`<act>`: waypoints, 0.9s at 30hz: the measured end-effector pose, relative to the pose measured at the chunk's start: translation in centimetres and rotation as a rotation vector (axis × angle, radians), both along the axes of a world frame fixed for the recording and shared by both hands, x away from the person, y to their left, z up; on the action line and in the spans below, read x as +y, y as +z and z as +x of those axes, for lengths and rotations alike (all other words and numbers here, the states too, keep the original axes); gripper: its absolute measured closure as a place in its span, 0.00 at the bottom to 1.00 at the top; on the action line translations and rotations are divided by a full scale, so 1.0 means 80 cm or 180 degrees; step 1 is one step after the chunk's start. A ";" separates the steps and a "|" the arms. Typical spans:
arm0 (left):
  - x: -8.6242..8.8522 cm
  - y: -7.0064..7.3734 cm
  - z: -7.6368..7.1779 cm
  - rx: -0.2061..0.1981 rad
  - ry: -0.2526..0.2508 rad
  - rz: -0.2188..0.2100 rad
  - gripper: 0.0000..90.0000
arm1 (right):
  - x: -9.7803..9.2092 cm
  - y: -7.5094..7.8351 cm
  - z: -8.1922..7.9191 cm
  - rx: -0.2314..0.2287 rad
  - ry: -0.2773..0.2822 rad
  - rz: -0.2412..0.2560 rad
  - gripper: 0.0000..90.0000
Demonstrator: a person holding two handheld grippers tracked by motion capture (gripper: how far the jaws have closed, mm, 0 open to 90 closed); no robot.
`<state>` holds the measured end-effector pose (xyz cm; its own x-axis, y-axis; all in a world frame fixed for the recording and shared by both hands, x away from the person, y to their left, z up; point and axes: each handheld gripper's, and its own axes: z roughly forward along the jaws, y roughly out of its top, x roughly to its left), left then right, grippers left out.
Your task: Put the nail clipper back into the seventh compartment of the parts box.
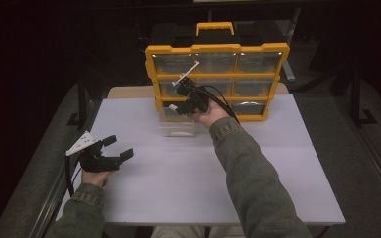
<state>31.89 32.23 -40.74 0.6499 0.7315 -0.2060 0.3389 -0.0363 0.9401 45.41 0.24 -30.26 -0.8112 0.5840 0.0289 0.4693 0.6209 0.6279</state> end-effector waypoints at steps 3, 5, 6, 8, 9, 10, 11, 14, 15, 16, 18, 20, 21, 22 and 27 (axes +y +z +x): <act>-0.001 0.000 0.001 0.0003 -0.0010 0.0004 0.00 | 0.002 -0.001 0.003 0.0010 -0.0022 0.0011 0.84; -0.001 -0.001 0.001 -0.0001 -0.0015 0.0005 0.00 | 0.004 -0.004 0.006 0.0014 -0.0040 0.0022 0.84; -0.001 -0.001 0.001 -0.0002 -0.0015 0.0002 0.00 | 0.005 -0.005 0.008 0.0014 -0.0044 0.0018 0.84; -0.001 -0.001 0.002 0.0000 -0.0018 -0.0004 0.00 | 0.006 -0.008 0.012 0.0019 -0.0075 0.0033 0.84; -0.001 -0.001 0.002 0.0003 -0.0023 -0.0002 0.00 | 0.006 -0.009 0.014 0.0015 -0.0077 0.0024 0.84; -0.002 -0.001 0.002 0.0002 -0.0027 -0.0001 0.00 | 0.007 -0.010 0.015 0.0009 -0.0092 0.0027 0.84; -0.002 -0.001 0.002 -0.0001 -0.0029 -0.0002 0.00 | 0.008 -0.010 0.015 0.0013 -0.0108 0.0028 0.84; -0.002 -0.001 0.002 0.0002 -0.0037 -0.0004 0.00 | 0.008 -0.012 0.019 -0.0001 -0.0149 0.0063 0.82; -0.002 -0.001 0.003 0.0005 -0.0040 -0.0001 0.00 | 0.008 -0.012 0.019 0.0003 -0.0159 0.0100 0.69; -0.002 -0.001 0.003 0.0010 -0.0040 0.0004 0.00 | 0.007 -0.011 0.018 -0.0006 -0.0170 0.0110 0.66; -0.001 -0.001 0.003 0.0017 -0.0037 0.0007 0.00 | 0.004 -0.009 0.017 0.0015 -0.0186 0.0123 0.60; -0.001 -0.001 0.003 0.0022 -0.0035 0.0011 0.00 | 0.000 -0.007 0.016 0.0012 -0.0206 0.0150 0.51; -0.002 -0.001 0.003 0.0017 -0.0042 0.0018 0.00 | -0.002 -0.006 0.016 0.0008 -0.0208 0.0161 0.47; -0.003 -0.001 0.003 0.0016 -0.0048 0.0025 0.00 | -0.004 -0.005 0.015 0.0029 -0.0210 0.0189 0.42; -0.004 -0.002 0.003 0.0029 -0.0059 0.0035 0.00 | -0.017 -0.005 0.010 0.0030 -0.0211 0.0238 0.19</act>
<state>32.11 31.92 -40.87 0.6614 0.7218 -0.2040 0.3468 -0.0531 0.9364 46.24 -1.15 -30.68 -0.7704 0.6323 0.0818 0.5139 0.5399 0.6667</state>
